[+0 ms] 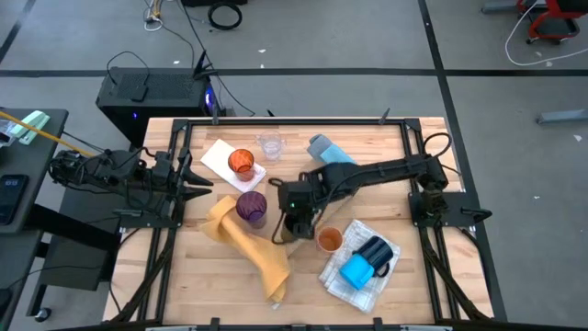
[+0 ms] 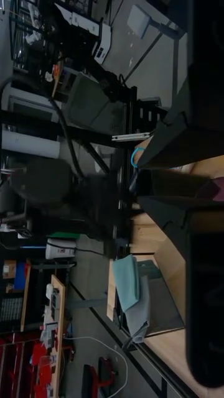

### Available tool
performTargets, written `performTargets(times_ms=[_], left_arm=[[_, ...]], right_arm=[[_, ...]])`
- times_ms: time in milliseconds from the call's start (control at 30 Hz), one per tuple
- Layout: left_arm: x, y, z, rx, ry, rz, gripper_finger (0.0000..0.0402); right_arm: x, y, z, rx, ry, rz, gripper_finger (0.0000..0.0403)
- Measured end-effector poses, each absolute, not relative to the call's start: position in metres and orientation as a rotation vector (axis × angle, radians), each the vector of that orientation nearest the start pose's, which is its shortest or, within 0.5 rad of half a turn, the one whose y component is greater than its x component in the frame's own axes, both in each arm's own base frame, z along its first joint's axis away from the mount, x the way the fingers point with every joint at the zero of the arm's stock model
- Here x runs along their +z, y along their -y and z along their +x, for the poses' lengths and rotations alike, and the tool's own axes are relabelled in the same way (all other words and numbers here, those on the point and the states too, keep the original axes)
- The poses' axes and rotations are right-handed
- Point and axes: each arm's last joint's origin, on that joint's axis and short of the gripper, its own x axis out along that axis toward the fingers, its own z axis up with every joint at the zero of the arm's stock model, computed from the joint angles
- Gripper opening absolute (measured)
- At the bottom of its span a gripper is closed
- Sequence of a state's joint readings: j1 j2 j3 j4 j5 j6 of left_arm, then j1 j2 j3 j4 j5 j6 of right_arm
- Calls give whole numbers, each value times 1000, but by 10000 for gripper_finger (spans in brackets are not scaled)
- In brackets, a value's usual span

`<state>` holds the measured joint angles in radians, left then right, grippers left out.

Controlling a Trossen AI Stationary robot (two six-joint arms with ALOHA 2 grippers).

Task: Stack small to large cups/mugs on shelf
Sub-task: Put the black cup on the shelf

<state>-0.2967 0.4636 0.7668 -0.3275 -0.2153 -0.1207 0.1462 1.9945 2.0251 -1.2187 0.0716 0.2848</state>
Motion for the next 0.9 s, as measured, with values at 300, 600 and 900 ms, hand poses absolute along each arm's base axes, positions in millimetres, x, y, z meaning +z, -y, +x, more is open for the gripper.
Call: performTargets(times_ms=[300, 600, 900], left_arm=[[350, 22, 93, -80, -29, -129, 90], [350, 22, 93, -79, -29, -131, 90], [350, 22, 93, -79, -29, -132, 88]], right_arm=[[320, -1, 406, -254, -1186, 193, 2], [320, 32, 405, -394, -1160, 346, 2], [303, 40, 413, -426, -1201, 413, 2]])
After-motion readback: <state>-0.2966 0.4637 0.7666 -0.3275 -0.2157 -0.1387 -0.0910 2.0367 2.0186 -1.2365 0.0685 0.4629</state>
